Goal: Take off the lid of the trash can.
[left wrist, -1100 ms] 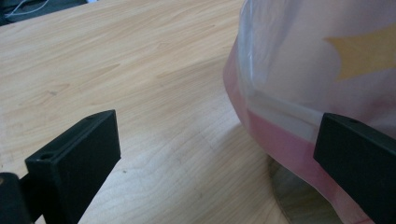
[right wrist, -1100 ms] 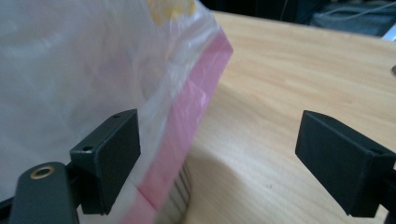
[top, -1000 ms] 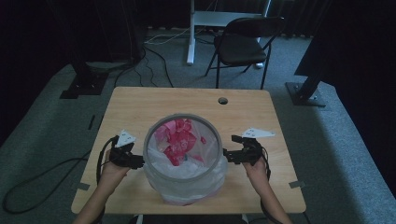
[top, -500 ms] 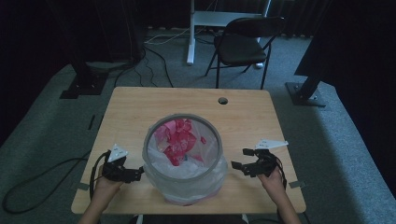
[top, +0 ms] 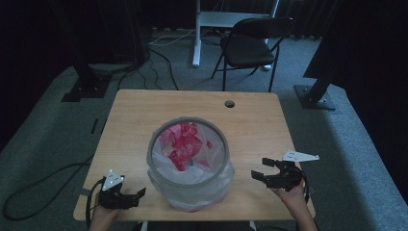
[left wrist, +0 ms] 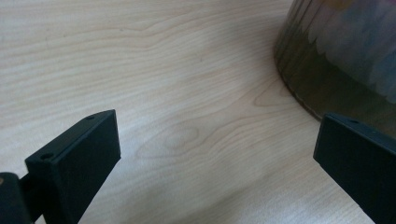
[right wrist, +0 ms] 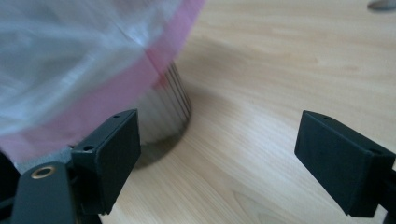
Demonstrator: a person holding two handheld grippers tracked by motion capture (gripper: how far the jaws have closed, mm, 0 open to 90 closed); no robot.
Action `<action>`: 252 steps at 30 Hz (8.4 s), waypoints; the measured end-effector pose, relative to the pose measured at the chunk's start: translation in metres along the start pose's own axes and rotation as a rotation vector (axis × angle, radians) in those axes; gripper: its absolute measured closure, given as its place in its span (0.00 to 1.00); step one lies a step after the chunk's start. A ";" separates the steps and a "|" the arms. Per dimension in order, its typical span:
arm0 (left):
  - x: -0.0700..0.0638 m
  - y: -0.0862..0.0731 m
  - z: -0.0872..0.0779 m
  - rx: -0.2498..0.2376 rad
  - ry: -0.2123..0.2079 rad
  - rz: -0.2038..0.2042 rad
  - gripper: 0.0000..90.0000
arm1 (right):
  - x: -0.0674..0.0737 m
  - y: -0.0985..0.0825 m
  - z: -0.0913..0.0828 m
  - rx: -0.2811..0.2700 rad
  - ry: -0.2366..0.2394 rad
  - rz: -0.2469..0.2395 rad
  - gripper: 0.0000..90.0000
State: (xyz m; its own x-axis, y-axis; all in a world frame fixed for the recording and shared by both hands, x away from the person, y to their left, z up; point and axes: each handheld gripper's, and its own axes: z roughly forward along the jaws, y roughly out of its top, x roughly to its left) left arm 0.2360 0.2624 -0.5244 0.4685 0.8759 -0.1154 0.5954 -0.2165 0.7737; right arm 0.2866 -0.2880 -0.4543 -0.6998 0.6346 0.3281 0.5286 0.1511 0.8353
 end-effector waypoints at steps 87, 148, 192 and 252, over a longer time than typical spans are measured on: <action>0.000 -0.017 0.010 -0.003 -0.004 0.037 0.01 | 0.099 0.192 0.107 0.256 -0.008 -0.406 0.82; 0.001 -0.017 0.012 0.022 -0.007 0.038 0.01 | 0.075 0.212 0.024 -0.048 0.048 -0.136 0.91; 0.000 -0.017 0.013 0.025 -0.001 0.034 0.01 | -0.020 0.157 -0.090 -0.191 -0.242 0.088 0.91; -0.001 -0.017 0.014 0.034 -0.008 0.038 0.01 | -0.119 -0.020 0.013 0.067 -0.332 0.305 0.91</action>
State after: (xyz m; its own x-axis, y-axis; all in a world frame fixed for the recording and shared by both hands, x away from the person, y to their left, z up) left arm 0.2345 0.2595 -0.5457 0.4967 0.8631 -0.0912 0.5985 -0.2645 0.7562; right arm 0.3651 -0.3569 -0.5155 -0.3207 0.8648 0.3864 0.7242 -0.0390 0.6884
